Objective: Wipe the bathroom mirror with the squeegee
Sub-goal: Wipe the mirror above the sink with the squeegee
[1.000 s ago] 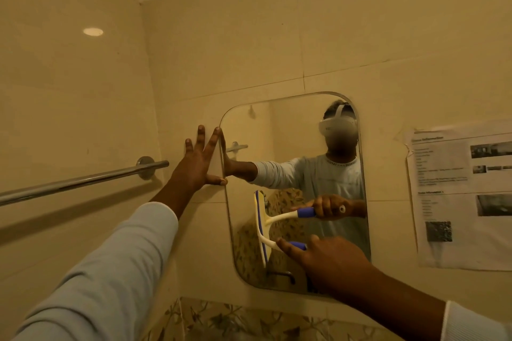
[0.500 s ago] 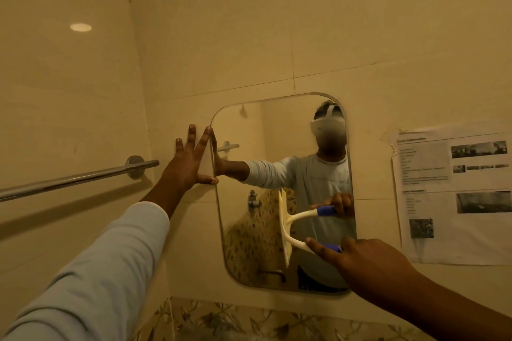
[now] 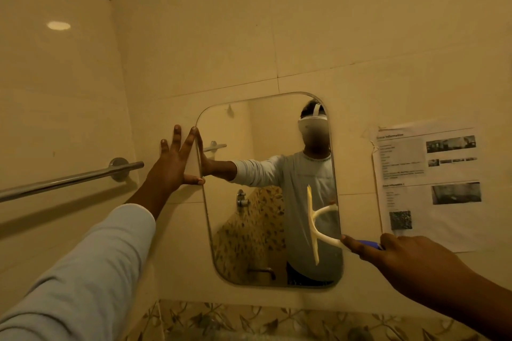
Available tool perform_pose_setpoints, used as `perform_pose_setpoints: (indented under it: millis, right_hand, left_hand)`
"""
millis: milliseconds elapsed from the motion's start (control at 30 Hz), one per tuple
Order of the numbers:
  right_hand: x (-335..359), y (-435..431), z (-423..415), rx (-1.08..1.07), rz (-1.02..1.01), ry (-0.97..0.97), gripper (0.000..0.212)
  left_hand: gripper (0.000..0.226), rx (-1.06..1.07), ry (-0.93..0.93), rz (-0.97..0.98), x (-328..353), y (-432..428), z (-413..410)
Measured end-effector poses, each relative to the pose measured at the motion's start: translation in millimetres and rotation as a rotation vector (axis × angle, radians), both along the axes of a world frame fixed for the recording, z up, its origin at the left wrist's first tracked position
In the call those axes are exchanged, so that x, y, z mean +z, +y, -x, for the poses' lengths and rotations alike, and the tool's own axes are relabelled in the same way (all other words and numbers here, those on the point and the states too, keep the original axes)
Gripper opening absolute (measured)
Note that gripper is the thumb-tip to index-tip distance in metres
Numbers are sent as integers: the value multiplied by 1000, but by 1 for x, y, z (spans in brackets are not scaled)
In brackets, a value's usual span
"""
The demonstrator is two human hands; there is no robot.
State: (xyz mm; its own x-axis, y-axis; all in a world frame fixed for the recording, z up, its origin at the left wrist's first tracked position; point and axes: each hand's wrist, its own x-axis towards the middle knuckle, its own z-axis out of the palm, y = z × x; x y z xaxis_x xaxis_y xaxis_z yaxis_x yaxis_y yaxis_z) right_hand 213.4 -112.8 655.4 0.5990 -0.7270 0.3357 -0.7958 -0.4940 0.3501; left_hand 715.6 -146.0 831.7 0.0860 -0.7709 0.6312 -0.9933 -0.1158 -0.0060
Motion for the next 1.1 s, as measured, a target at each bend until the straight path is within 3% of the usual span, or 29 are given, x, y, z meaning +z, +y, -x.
perform_pose_setpoints:
  millis: [267,467,567,667,833,900,1100]
  right_hand:
    - [2,6,32,-107,-6,73,104]
    - [5,14,54,-107,-2,9,101]
    - [7,18,57,-39,144,-127,79]
    - [2,29,30,-28,71,-252,55]
    - [3,23,-58,60,-304,-346,21]
    - [-2,15,-96,131,-389,-366,22]
    - [-11,4,-191,183,-365,-341,34]
  left_hand:
    - [158,-4,-7,-4,1,2,0]
    - [157,-23,8,11,0,0,-1]
    - [158,-21,11,17,-1,-2,-3]
    - [159,-16,1,24,-1,-1,-4]
    - [157,-18,2,1,1,-1,-4]
    - [158,-18,-5,9,1,-1,-4]
    - [157,-23,-14,23,0,-1,-6]
